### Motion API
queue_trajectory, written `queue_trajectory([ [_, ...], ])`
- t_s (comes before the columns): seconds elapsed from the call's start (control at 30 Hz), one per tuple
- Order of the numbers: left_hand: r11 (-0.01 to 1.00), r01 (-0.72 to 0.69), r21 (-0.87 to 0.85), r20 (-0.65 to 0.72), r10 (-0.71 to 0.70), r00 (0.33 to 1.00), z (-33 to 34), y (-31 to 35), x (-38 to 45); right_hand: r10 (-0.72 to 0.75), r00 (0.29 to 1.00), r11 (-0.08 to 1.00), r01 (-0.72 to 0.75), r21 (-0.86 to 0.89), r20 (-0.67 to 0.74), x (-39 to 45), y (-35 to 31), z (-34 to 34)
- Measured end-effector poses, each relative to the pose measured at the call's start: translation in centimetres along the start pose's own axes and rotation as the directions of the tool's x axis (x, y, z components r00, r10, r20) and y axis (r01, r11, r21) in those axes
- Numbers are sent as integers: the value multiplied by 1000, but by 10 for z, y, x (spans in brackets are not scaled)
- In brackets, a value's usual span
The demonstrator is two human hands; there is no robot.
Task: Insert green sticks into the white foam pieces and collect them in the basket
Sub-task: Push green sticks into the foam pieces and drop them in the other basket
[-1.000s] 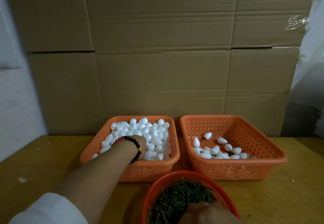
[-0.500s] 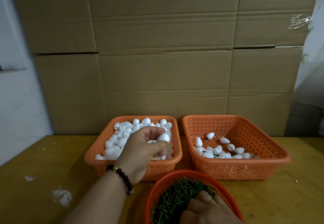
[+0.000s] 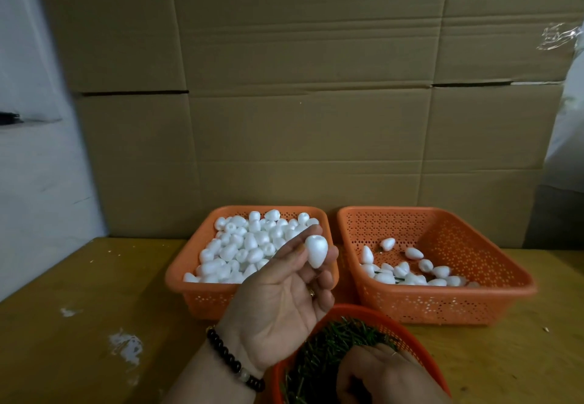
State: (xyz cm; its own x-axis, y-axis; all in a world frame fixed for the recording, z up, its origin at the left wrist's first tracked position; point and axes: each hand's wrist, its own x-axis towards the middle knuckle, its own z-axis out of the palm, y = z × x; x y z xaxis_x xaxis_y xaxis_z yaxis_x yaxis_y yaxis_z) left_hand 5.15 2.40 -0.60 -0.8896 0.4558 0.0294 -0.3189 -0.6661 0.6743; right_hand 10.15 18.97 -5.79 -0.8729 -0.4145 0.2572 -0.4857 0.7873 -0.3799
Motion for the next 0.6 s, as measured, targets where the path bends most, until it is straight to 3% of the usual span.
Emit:
queue_trajectory([
  [0.27, 986, 34, -161, -7, -36, 999, 8, -1, -1, 137, 988, 991, -137, -1, -72, -4, -6, -1],
  [0.6, 935, 69, -348, 9, -70, 998, 9, -1, -2, 49, 998, 999, -50, -16, -49, -3, 0, -4],
])
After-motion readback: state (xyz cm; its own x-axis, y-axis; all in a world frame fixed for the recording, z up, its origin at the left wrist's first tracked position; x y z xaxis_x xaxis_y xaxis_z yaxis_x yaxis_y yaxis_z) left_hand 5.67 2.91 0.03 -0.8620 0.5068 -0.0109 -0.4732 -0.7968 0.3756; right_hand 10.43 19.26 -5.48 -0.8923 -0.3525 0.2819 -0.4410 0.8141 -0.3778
